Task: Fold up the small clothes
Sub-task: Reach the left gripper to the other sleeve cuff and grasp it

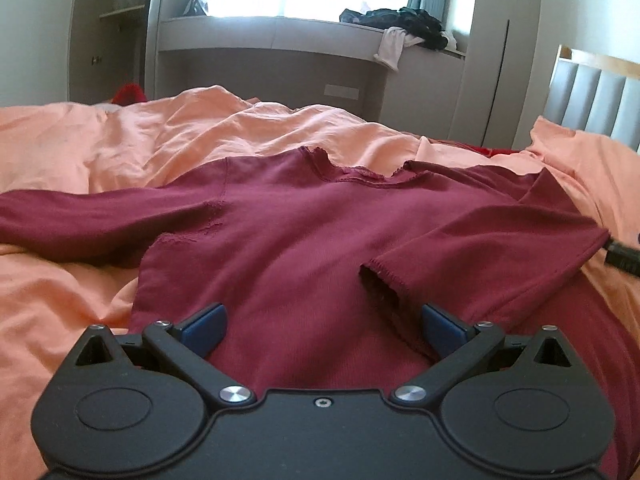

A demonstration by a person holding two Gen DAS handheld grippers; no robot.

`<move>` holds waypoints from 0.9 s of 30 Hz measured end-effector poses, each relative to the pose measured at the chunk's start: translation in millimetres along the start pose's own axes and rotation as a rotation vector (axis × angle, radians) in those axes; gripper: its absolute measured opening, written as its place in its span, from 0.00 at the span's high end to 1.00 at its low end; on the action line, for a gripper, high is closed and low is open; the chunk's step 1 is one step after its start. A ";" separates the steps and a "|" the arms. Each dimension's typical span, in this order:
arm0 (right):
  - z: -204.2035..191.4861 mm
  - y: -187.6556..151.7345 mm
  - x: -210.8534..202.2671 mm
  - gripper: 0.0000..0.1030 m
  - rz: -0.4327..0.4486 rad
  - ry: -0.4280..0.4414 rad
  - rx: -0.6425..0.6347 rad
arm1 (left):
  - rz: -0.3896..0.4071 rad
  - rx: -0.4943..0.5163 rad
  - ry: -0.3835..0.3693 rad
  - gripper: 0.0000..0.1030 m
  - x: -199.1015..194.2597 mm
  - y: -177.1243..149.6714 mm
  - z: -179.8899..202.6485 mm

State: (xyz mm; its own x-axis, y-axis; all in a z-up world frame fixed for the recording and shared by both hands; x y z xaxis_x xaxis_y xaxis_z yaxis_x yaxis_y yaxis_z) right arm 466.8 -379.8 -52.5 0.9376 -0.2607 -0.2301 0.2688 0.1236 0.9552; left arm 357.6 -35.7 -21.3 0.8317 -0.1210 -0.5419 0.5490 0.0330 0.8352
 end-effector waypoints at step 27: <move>-53.3 34.1 -70.6 0.00 -0.023 0.299 0.149 | 0.204 -0.297 0.528 0.00 -105.4 61.3 -261.8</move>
State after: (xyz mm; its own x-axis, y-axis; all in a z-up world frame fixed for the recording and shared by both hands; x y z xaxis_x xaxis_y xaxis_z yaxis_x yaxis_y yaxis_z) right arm 421.6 -306.1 -13.5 0.9607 0.0334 -0.2756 0.2765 -0.0261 0.9607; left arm 325.5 238.8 62.4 0.8090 0.4198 -0.4114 0.3122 0.2862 0.9059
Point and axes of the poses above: each gripper's, at about its wrist camera, not at the fingertips, and x roughly the way its jaws point, z to its right, y to its top, the point moved 5 cm from there along x, roughly the way its jaws point, and after that the axes turned 2 degrees about y, right-handed, at the moved point
